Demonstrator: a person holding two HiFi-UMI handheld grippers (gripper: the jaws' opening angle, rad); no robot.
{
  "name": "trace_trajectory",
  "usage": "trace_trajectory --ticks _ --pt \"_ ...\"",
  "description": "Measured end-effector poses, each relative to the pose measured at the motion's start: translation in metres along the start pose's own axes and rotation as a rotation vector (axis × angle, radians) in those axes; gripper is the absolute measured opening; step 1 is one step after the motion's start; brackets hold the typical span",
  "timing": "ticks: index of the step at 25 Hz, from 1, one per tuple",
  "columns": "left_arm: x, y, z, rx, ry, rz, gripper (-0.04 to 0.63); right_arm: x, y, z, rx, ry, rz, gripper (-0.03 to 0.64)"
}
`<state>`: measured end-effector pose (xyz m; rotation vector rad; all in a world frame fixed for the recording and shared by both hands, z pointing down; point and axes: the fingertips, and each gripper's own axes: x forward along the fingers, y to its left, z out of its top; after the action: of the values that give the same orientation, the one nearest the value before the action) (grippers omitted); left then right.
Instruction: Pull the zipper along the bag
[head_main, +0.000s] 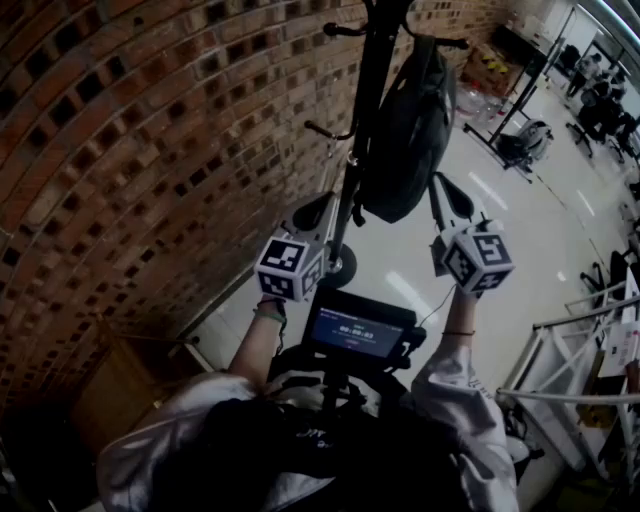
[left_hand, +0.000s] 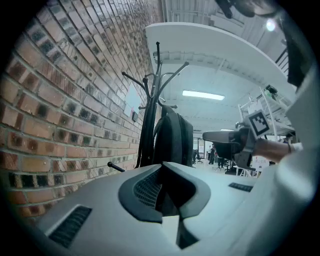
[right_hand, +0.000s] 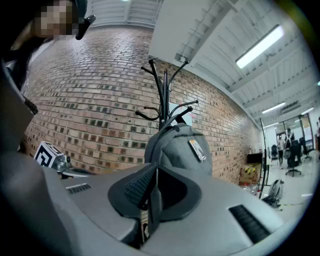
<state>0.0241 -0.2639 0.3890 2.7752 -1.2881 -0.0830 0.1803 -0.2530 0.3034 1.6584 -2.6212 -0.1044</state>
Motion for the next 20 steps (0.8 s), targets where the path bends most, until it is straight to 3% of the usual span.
trace_trajectory --ticks 2,7,10,14,20 --pt "-0.001 0.002 0.000 -0.001 0.000 0.008 0.006 0.007 -0.010 0.017 -0.039 0.003 -0.005 0.054" --pt "-0.002 0.005 0.001 -0.021 0.003 0.022 0.006 0.027 -0.029 0.053 -0.118 0.001 0.020 0.083" --pt "-0.002 0.006 0.001 -0.024 0.000 0.032 0.006 0.042 -0.042 0.063 -0.104 -0.002 0.076 0.129" --pt "-0.002 0.006 -0.001 -0.013 0.002 0.029 0.006 0.060 -0.053 0.072 -0.088 0.069 0.101 0.130" --pt "-0.003 0.009 -0.002 -0.027 -0.003 0.045 0.006 0.076 -0.057 0.075 0.028 0.120 0.194 0.130"
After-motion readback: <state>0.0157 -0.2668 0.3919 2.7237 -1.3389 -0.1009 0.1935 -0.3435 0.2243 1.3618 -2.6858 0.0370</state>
